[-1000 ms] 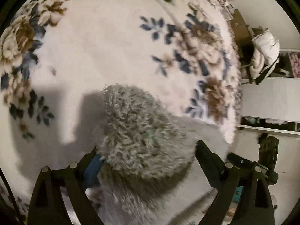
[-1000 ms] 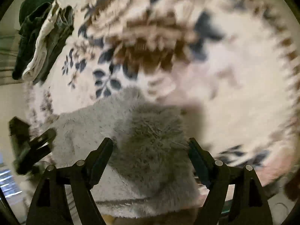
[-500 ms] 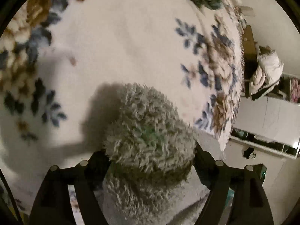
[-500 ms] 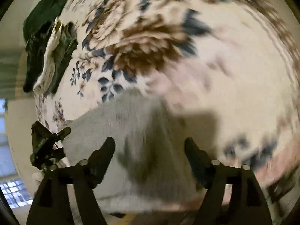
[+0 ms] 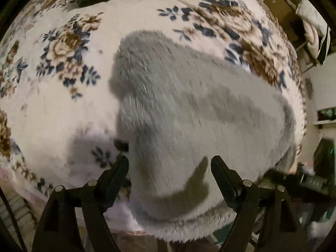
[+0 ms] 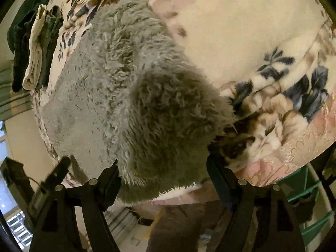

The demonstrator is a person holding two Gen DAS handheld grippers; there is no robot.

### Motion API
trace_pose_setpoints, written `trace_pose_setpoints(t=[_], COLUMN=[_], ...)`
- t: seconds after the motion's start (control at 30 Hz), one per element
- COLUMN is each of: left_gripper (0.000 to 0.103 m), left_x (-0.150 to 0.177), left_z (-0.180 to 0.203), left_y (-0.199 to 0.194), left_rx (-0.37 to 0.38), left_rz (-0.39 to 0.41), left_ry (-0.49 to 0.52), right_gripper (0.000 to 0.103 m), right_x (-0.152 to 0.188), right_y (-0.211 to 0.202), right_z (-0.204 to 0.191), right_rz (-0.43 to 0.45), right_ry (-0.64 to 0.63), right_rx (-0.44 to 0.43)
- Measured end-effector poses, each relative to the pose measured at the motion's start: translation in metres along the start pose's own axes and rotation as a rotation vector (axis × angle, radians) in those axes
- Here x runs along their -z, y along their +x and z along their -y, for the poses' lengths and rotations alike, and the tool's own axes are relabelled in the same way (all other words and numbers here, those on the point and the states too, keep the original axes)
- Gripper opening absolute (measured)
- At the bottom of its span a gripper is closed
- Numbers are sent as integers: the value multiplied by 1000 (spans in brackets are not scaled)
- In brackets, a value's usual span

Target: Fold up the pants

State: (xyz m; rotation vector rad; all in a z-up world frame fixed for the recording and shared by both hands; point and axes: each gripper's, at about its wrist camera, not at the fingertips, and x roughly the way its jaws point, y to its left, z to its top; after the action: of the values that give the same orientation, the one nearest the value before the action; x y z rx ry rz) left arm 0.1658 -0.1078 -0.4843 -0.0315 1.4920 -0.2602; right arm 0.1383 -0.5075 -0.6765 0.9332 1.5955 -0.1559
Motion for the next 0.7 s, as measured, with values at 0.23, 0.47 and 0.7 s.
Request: trace_pose_setpoints(t=[0.23, 0.47, 0.7], left_gripper=[80, 80, 80], left_x=[17, 20, 16], left_z=[11, 6, 2], left_y=[12, 14, 26], left_rx=[-32, -34, -45], left_rz=[-24, -27, -33], left_ry=[39, 26, 28], right_gripper=[31, 40, 41], right_x=[13, 20, 26], right_y=[4, 14, 24], right_z=[-27, -12, -15], right_rz=[55, 2, 29], right_ry=[-101, -44, -63], right_rx=[139, 103, 141])
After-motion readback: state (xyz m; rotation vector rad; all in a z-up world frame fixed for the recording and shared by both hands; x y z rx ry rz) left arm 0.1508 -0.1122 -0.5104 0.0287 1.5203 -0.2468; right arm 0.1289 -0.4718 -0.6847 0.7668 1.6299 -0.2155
